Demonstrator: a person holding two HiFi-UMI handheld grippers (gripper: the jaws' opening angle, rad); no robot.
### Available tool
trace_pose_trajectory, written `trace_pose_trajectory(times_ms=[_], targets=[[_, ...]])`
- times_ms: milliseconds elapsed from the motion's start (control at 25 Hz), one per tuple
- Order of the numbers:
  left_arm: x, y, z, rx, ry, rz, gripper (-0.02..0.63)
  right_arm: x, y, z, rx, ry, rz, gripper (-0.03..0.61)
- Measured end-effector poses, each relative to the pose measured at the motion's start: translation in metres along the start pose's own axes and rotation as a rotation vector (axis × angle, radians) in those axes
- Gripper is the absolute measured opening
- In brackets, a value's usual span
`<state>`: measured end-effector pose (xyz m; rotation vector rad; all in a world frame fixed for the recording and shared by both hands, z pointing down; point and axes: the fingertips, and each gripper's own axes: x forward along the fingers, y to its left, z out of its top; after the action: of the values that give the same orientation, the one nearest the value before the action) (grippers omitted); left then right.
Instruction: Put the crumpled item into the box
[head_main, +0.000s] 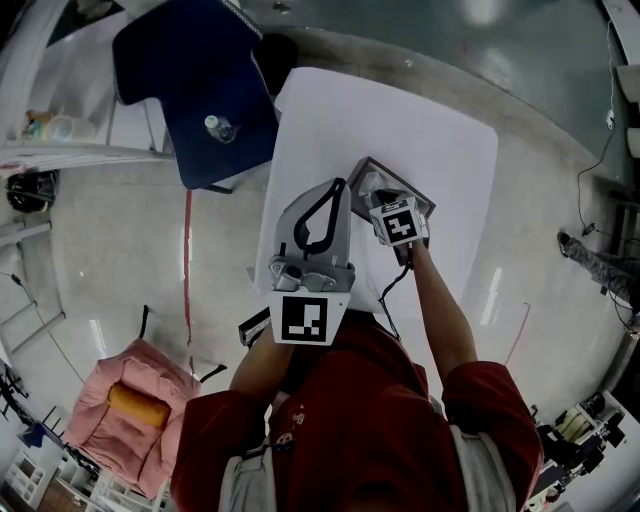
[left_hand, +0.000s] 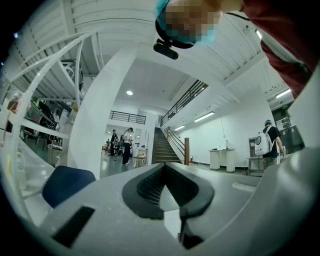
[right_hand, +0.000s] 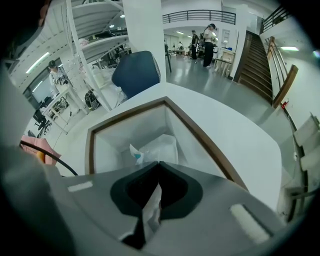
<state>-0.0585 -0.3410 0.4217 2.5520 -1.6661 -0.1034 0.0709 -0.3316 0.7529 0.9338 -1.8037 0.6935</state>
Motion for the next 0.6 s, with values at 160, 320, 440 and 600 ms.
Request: trace_pose_trajectory(times_ms=[160,320,440,600], targets=[[0.0004,0.0016,-0.0026,-0.013,0.006,0.01,0.003,0.0036,-0.0026,-0.0016,-0.005,0.029,0.01,0.006],[0.0,0.0032,-0.0055,-0.017,0.01,0.008,0.003,0.0086,-0.0021,-0.0035,-0.009,0.062,0.027,0.006],[0.0006,0.0046,-0.0062,-0.015,0.011,0.006,0.003,0.0089,-0.0018,-0.0029,-0.007,0.081,0.031,0.009],[-0.0008,0.0047,-0.0076,-0.019,0.015,0.009,0.003,0.0103,0.0001,-0.0032,-0.009,0.093,0.043,0.022]])
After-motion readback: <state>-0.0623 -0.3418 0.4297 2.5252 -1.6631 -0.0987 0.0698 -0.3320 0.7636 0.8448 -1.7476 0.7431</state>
